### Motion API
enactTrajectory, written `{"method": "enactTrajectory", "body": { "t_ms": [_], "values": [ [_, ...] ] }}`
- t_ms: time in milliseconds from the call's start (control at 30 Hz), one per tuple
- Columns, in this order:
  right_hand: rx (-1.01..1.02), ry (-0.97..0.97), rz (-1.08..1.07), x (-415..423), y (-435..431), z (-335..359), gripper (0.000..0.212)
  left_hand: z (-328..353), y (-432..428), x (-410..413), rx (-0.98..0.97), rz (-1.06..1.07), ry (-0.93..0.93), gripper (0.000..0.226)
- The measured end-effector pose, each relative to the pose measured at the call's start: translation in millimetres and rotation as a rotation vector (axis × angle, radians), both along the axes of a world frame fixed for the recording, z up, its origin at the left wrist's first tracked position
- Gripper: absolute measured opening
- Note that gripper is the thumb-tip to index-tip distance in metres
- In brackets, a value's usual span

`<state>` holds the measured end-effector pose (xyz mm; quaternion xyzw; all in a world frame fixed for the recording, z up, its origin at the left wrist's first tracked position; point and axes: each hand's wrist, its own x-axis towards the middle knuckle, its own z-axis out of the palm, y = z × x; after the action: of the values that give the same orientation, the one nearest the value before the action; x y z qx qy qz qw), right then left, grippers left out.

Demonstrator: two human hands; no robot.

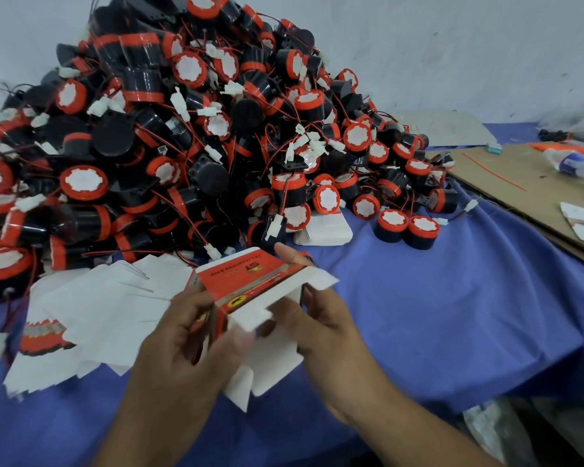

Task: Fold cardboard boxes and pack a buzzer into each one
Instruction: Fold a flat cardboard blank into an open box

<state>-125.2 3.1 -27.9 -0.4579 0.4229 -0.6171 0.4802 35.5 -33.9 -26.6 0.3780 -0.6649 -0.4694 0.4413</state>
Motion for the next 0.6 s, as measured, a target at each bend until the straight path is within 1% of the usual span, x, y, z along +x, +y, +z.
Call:
{"method": "enactTrajectory", "body": {
  "t_ms": [67,100,133,167,233,300,400,533,600],
  "values": [
    [0.010,-0.061,-0.047,-1.9,-1.9,-0.8,0.047,-2.5,4.3,0.1,0.082,-0.170,0.010,0.077],
    [0.004,-0.051,-0.056,-3.1,-2.0,-1.3,0.048,-4.0,6.2,-0.7,0.099,-0.210,0.016,0.083],
    [-0.003,-0.025,-0.057,-3.8,-2.1,-1.9,0.047,-5.4,6.8,-1.9,0.103,-0.224,0.033,0.081],
    [-0.009,-0.005,-0.050,-4.0,-2.0,-2.5,0.046,-7.0,5.9,-2.8,0.106,-0.221,0.061,0.075],
    [-0.030,0.015,-0.012,-3.0,-2.1,-3.7,0.043,-10.4,1.1,-2.6,0.099,-0.175,0.083,0.065],
    [-0.059,0.068,0.015,-1.3,-1.7,-5.4,0.039,-14.3,-4.1,-1.3,0.106,-0.112,0.062,0.062],
    [-0.067,0.141,0.005,0.3,-1.6,-5.9,0.036,-18.2,-5.7,-1.3,0.134,-0.074,0.079,0.055],
    [-0.021,0.191,0.006,1.9,1.0,-4.2,0.046,-16.4,-7.3,-0.8,0.137,0.007,0.094,0.036],
    [-0.014,0.155,0.037,2.8,2.3,-3.2,0.050,-12.6,-8.9,0.5,0.165,0.035,0.128,0.034]
  ]
}}
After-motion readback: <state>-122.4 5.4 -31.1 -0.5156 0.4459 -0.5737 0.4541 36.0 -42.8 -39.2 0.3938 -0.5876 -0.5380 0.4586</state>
